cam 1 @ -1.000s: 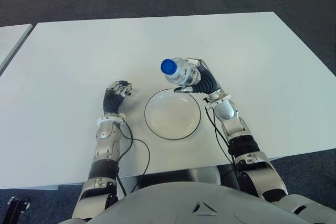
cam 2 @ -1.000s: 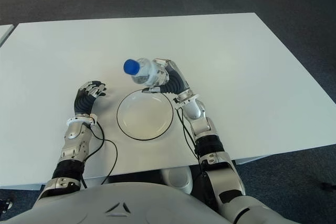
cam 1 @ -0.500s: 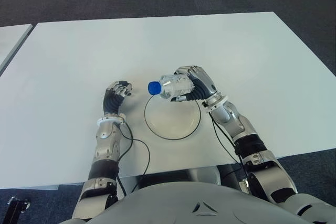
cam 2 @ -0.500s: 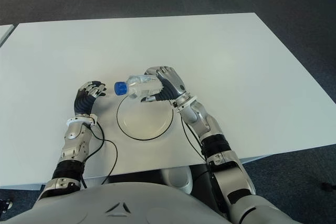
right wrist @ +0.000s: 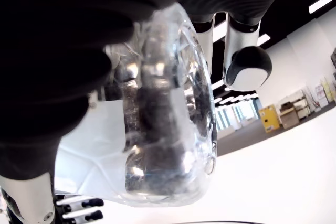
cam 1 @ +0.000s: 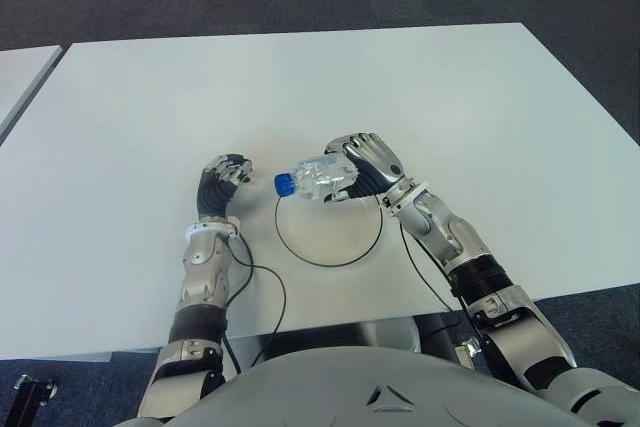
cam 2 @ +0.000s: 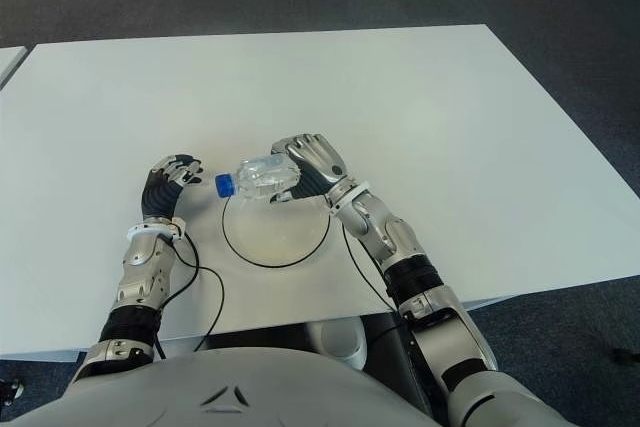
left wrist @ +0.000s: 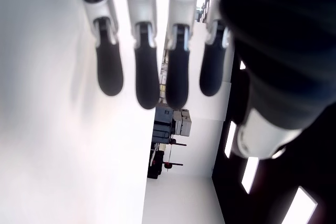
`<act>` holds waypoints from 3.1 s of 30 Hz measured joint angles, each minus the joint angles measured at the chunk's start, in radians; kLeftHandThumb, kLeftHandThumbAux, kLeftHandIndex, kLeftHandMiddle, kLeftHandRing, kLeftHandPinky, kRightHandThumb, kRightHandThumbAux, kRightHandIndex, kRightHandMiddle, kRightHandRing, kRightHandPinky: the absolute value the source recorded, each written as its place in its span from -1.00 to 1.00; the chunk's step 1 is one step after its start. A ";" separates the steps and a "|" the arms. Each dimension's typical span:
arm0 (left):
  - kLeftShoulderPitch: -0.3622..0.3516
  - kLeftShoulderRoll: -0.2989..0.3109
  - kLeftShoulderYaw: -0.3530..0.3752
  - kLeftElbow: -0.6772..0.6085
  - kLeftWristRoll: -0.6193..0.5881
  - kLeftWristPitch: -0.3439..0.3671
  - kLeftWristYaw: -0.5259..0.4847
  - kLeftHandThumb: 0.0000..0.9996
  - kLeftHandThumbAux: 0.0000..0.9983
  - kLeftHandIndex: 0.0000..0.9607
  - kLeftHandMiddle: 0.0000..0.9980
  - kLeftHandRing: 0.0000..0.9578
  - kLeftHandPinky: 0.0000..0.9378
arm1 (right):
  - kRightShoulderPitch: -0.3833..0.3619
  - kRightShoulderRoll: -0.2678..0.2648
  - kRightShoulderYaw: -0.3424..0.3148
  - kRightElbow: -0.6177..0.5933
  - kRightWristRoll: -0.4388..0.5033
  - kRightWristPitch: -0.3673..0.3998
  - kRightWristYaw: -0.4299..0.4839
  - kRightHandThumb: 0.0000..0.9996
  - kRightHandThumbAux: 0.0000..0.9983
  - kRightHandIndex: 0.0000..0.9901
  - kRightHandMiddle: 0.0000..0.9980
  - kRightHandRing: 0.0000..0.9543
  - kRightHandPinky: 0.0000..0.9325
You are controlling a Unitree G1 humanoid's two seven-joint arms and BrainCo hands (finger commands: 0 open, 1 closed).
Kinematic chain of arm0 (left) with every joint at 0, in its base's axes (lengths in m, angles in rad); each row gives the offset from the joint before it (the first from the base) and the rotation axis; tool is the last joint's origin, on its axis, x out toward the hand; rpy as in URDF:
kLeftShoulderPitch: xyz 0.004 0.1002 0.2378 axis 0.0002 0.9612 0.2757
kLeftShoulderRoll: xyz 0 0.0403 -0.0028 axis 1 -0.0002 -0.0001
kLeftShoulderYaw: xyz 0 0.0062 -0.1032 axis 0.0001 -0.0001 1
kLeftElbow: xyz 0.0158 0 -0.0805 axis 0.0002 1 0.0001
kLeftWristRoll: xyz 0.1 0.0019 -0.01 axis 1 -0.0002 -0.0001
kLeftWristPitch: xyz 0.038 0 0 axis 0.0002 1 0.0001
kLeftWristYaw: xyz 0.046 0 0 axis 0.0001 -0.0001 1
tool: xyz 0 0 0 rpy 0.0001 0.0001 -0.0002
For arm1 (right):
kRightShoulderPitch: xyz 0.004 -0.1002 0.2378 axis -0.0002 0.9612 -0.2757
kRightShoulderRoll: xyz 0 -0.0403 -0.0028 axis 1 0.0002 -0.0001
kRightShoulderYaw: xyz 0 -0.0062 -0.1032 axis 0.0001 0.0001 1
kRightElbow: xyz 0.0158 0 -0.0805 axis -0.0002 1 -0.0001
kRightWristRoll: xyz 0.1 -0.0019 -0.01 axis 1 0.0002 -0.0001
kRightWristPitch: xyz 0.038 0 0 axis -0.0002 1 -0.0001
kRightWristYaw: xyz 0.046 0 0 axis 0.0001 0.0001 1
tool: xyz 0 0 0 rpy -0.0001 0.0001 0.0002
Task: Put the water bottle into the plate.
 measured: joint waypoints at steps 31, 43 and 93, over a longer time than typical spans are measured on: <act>-0.005 -0.008 0.008 0.006 -0.015 0.000 0.002 0.40 0.45 -0.13 -0.12 -0.03 -0.02 | 0.000 -0.049 0.108 -0.118 0.046 0.266 0.403 0.20 0.41 -0.21 0.10 0.18 0.14; -0.006 -0.008 0.006 0.010 -0.011 -0.001 0.002 0.40 0.45 -0.13 -0.12 -0.03 -0.02 | -0.012 -0.056 0.135 -0.165 0.131 0.313 0.643 -0.79 0.21 -0.94 -0.83 -0.77 -0.70; -0.009 -0.011 0.009 0.014 -0.014 -0.004 0.002 0.40 0.45 -0.13 -0.13 -0.04 -0.01 | 0.040 -0.063 0.152 -0.138 0.151 0.183 0.292 0.16 -0.72 -1.00 -1.00 -1.00 -1.00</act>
